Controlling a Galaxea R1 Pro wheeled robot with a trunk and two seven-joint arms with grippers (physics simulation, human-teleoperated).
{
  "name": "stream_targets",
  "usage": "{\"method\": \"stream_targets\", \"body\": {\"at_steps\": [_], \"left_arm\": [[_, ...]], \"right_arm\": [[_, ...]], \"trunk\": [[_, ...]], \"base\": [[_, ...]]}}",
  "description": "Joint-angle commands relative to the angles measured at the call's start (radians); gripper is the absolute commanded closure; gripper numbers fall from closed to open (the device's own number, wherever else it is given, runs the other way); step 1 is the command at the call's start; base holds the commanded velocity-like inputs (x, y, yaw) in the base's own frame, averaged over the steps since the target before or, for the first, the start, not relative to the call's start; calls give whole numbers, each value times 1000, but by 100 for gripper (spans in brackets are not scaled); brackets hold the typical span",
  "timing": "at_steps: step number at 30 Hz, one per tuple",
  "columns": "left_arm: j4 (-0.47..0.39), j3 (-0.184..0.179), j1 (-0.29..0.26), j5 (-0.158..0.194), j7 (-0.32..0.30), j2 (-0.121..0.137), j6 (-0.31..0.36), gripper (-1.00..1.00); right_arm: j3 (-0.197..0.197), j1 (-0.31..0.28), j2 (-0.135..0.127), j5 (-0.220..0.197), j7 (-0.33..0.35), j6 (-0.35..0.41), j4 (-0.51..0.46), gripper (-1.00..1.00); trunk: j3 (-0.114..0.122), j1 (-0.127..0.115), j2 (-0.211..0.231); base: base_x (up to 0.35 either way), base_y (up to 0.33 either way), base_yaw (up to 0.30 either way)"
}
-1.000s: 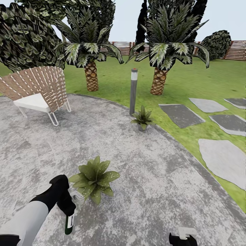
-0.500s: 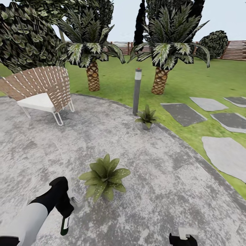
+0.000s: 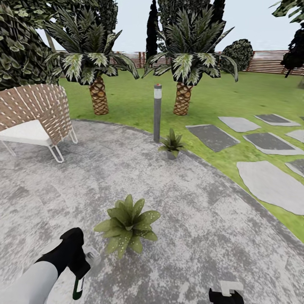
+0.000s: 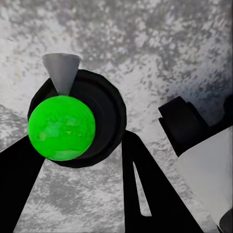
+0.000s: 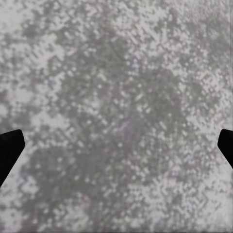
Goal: Pick up the pesticide atomizer in the garden and spray insectifuge to fully cover both potted plants in the garden.
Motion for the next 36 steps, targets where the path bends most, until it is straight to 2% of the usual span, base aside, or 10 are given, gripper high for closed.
{"method": "stream_targets", "body": {"at_steps": [1, 4, 6, 8, 13, 25, 27, 28, 30, 36], "left_arm": [[-6, -3, 0, 15, 19, 0, 5, 100], [2, -4, 1, 74, 76, 1, -5, 100], [5, -4, 2, 139, 113, 8, -78, 100], [6, -4, 2, 153, 118, 9, -100, 100], [6, -4, 7, 160, 121, 11, -110, 100], [2, -2, 22, 161, 121, 13, -108, 100], [-3, 34, 22, 162, 121, 13, -109, 100], [-5, 67, 22, 161, 121, 13, -111, 100], [-6, 90, 22, 159, 121, 13, -112, 100], [-4, 96, 22, 150, 121, 11, -115, 100]], "right_arm": [[8, 0, 0, -10, -2, -3, 0, -100], [7, 0, -1, -10, -2, -3, 0, -100], [7, 0, -1, -10, -2, -3, 0, -100], [7, 0, -1, -10, -2, -3, 0, -100], [7, 0, -1, -10, -2, -3, 0, -100], [7, 0, 0, -10, -2, -3, 1, -100], [7, 0, 0, -10, -2, -3, 0, -100], [7, 0, 0, -10, -2, -3, 1, -100], [8, 0, 0, -9, -2, -3, 1, -100], [9, 0, -1, -6, -1, -3, 3, -100]], "trunk": [[-1, 0, 0], [-1, 0, 0], [-1, 0, 0], [-1, 0, 0], [-1, 0, 0], [-1, 0, 0], [-1, 0, 0], [-1, 0, 0], [-1, 0, 0], [-1, 0, 0]], "base": [[3, 6, -76], [1, 2, -220], [0, 0, -283], [0, 0, -296], [-106, 70, -299], [-189, 232, -299], [89, 305, -185], [111, 309, -53], [98, 315, -26], [-15, 332, -3]]}}
